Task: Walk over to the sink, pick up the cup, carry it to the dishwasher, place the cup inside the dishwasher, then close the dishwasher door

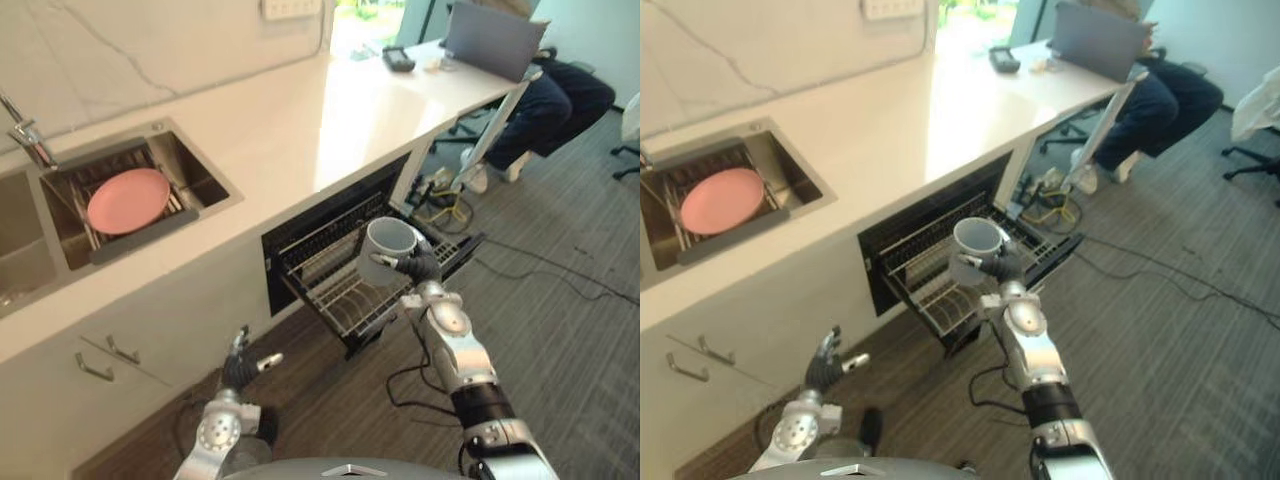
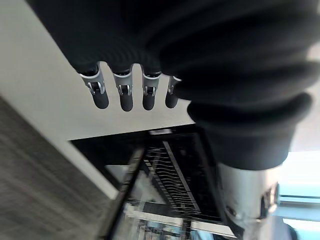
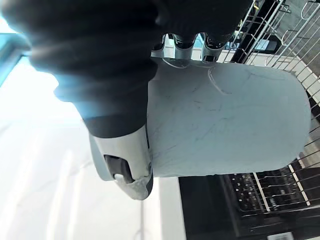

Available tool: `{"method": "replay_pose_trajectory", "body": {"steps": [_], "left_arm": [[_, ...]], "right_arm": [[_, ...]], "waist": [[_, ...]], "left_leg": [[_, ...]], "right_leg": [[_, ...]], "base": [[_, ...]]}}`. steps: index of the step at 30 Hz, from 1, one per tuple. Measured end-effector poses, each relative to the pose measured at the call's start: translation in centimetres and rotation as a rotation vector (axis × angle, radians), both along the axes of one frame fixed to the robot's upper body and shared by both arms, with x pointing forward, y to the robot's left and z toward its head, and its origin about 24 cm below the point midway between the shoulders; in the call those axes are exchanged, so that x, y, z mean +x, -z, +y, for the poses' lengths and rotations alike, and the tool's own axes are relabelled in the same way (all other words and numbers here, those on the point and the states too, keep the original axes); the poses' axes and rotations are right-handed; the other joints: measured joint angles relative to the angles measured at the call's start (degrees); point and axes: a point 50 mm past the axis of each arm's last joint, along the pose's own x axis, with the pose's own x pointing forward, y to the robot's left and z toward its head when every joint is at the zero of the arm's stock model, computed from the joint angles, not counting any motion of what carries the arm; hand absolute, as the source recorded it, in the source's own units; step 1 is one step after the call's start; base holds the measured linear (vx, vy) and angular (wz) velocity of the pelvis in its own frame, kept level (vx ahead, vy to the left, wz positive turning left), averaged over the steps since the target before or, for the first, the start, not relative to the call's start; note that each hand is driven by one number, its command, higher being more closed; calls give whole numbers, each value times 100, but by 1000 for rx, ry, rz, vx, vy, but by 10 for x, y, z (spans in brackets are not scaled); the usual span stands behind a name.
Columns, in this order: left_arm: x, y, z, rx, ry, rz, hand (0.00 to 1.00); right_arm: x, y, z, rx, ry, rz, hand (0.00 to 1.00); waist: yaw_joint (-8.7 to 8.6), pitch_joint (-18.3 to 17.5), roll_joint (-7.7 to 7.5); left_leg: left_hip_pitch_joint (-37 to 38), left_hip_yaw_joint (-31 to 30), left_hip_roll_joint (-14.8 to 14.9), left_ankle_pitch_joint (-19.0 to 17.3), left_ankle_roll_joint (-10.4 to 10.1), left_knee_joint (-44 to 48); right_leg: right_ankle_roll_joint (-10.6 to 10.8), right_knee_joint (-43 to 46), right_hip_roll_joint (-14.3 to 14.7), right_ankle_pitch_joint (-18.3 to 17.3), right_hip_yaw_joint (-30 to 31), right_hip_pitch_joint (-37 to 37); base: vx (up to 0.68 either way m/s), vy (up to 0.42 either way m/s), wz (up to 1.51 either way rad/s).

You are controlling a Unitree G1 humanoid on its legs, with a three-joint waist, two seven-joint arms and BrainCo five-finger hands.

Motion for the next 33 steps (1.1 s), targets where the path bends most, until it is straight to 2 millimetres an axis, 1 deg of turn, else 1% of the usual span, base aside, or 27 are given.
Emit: {"method": "replay_pose_trajectory", "body": {"steps": [1, 3, 5, 6, 8, 9, 10, 11, 13, 14, 15, 17, 18, 21, 24, 26, 28, 29, 32, 33], "left_arm": [[-4, 7, 8, -11, -35, 41, 0], [-7, 16, 22, -42, -121, 86, 0], [-13, 22, 30, -58, -178, 113, 0], [-13, 21, 33, -58, -204, 104, 0], [-7, 17, 43, -30, -281, 70, 0], [-8, 18, 48, -24, -311, 73, 0], [-10, 19, 50, -21, -325, 78, 0], [-13, 21, 53, -17, -337, 94, 0], [-19, 26, 56, -15, -365, 128, 0], [-22, 28, 56, -11, -383, 143, 0], [-23, 29, 56, -6, -392, 150, 0], [-27, 33, 56, 2, -401, 170, 0], [-28, 33, 56, 3, -403, 175, 0], [-30, 36, 53, 6, -387, 191, 0], [-32, 38, 51, 7, -369, 208, 0], [-34, 39, 49, 0, -353, 218, 0], [-34, 40, 48, -2, -340, 219, 0], [-33, 40, 47, -2, -325, 220, 0], [-33, 40, 45, -7, -280, 222, 0], [-33, 40, 44, -9, -270, 222, 0]], "right_arm": [[12, -11, -6, -27, 13, -14, 100], [31, -28, -22, -54, 59, -16, 100], [41, -35, -30, -70, 79, -5, 100], [44, -39, -33, -74, 83, -8, 100], [54, -55, -36, -88, 90, -24, 100], [60, -62, -35, -86, 90, -21, 100], [63, -64, -34, -86, 90, -18, 100], [68, -70, -35, -88, 95, -17, 100], [73, -81, -40, -102, 109, -12, 100], [77, -87, -45, -111, 124, -1, 100], [79, -90, -51, -120, 131, 18, 100], [82, -94, -52, -140, 123, 43, 100], [83, -96, -52, -141, 119, 46, 100], [87, -100, -53, -199, 124, 80, 100], [89, -95, -54, -271, 115, 134, 100], [89, -91, -61, -283, 131, 175, 100], [88, -89, -65, -310, 143, 194, 100], [88, -89, -65, -324, 146, 199, 0], [88, -86, -67, -328, 136, 233, 0], [89, -89, -67, -340, 135, 230, 0]], "waist": [[28, 184, 25], [217, 590, 68], [299, 795, 115], [317, 869, 139], [428, 1193, 211], [478, 1315, 228], [507, 1353, 231], [572, 1458, 232], [655, 1613, 247], [684, 1724, 278], [766, 1793, 304], [857, 1796, 312], [867, 1797, 313], [937, 1862, 396], [958, 1909, 461], [988, 1943, 522], [1017, 1959, 547], [1039, 1960, 550], [1055, 1971, 571], [1057, 1981, 592]], "left_leg": [[-159, -72, 35, 72, -29, 1], [-340, -182, 83, 155, -69, 1], [-474, -319, 85, 221, -58, 10], [-523, -362, 85, 244, -61, 29], [-598, -484, 90, 296, -69, 31], [-639, -505, 90, 304, -77, 32], [-671, -516, 90, 307, -76, 32], [-723, -537, 88, 313, -73, 32], [-832, -623, 79, 342, -77, 33], [-878, -663, 68, 363, -63, 33], [-904, -685, 58, 365, -63, 33], [-1015, -700, 53, 365, -63, 33], [-1064, -711, 53, 371, -59, 33], [-1162, -734, 40, 390, -37, 33], [-1227, -769, 33, 391, -36, 33], [-1236, -789, 31, 392, -35, 33], [-1256, -797, 34, 392, -38, 33], [-1273, -800, 37, 390, -40, 33], [-1279, -805, 37, 388, -43, 35], [-1278, -812, 38, 388, -44, 35]], "right_leg": [[-44, -3, 52, 32, -62, -117], [-78, -18, 122, 83, -156, -246], [-90, -11, 152, 92, -280, -304], [-91, -6, 163, 90, -342, -320], [-94, 8, 192, 89, -443, -346], [-95, 16, 196, 84, -479, -373], [-94, 24, 195, 84, -488, -403], [-93, 47, 193, 83, -500, -454], [-89, 67, 196, 70, -559, -540], [-82, 74, 195, 53, -636, -543], [-71, 86, 188, 37, -660, -556], [-65, 107, 181, 25, -663, -678], [-66, 118, 181, 22, -664, -726], [-58, 152, 165, -6, -667, -826], [-58, 257, 137, -76, -671, -921], [-53, 324, 121, -133, -688, -944], [-54, 345, 121, -159, -694, -966], [-57, 370, 118, -176, -693, -991], [-59, 495, 87, -266, -696, -1040], [-56, 517, 85, -292, -705, -1042]], "base": [[-93, -31, 22], [-103, -40, 21], [-47, -29, 29], [-15, -24, 37], [-16, -22, 26], [-18, -15, 12], [2, -10, 8], [19, -8, 9], [26, -9, 17], [30, -5, 23], [29, -1, 20], [32, 4, 3], [40, 2, 1], [34, 0, 3], [35, 0, 3], [36, -4, 5], [37, -10, 1], [43, -12, 0], [39, -10, 2], [35, -10, 3]]}}
